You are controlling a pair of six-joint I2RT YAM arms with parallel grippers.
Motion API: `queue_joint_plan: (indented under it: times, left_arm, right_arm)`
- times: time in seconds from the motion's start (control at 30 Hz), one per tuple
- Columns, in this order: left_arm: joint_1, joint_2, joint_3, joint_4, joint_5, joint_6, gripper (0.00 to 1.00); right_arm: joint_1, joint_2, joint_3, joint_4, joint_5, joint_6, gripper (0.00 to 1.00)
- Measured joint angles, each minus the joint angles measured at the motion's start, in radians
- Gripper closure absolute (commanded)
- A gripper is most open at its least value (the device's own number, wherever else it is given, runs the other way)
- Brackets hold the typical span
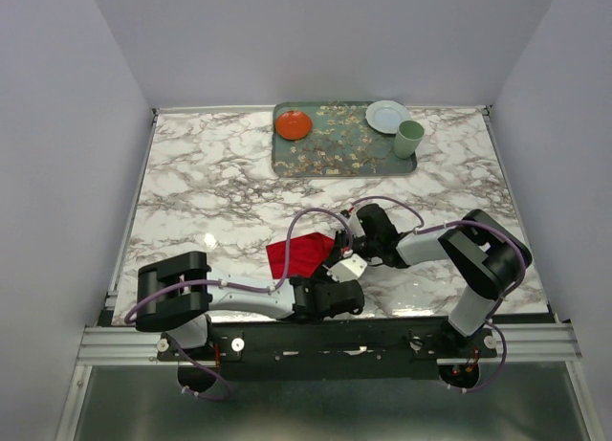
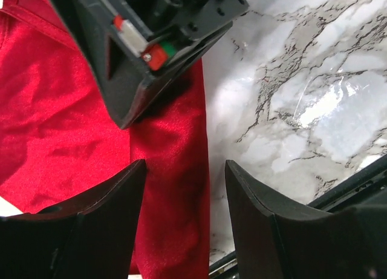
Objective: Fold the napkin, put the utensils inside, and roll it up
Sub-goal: Roll the napkin with the utensil
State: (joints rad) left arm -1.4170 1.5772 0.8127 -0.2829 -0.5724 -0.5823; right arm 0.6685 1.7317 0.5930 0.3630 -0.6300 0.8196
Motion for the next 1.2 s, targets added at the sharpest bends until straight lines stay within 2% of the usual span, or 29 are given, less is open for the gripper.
queue_joint_plan:
  times: [0.33, 0.67, 0.73, 0.87, 1.2]
  left_arm:
    - [-0.003, 0.045, 0.021, 0.003, -0.004, 0.029, 0.38]
    - [0.002, 0.095, 0.058, 0.015, -0.023, 0.006, 0.53]
    - [0.006, 0.095, 0.058, 0.014, -0.026, -0.010, 0.53]
    - [0.008, 0.096, 0.058, 0.000, -0.047, -0.047, 0.45]
    - [-0.005, 0.093, 0.058, -0.043, -0.098, -0.128, 0.42]
  right_arm:
    - [0.000, 0.010, 0.003, 0.005, -0.014, 0.003, 0.82]
    - [-0.001, 0.009, 0.003, -0.002, -0.014, 0.003, 0.82]
    - [-0.001, 0.009, 0.003, -0.003, -0.014, 0.003, 0.82]
    - [-0.001, 0.009, 0.003, -0.005, -0.014, 0.002, 0.82]
    - [-0.001, 0.009, 0.003, -0.005, -0.014, 0.002, 0.82]
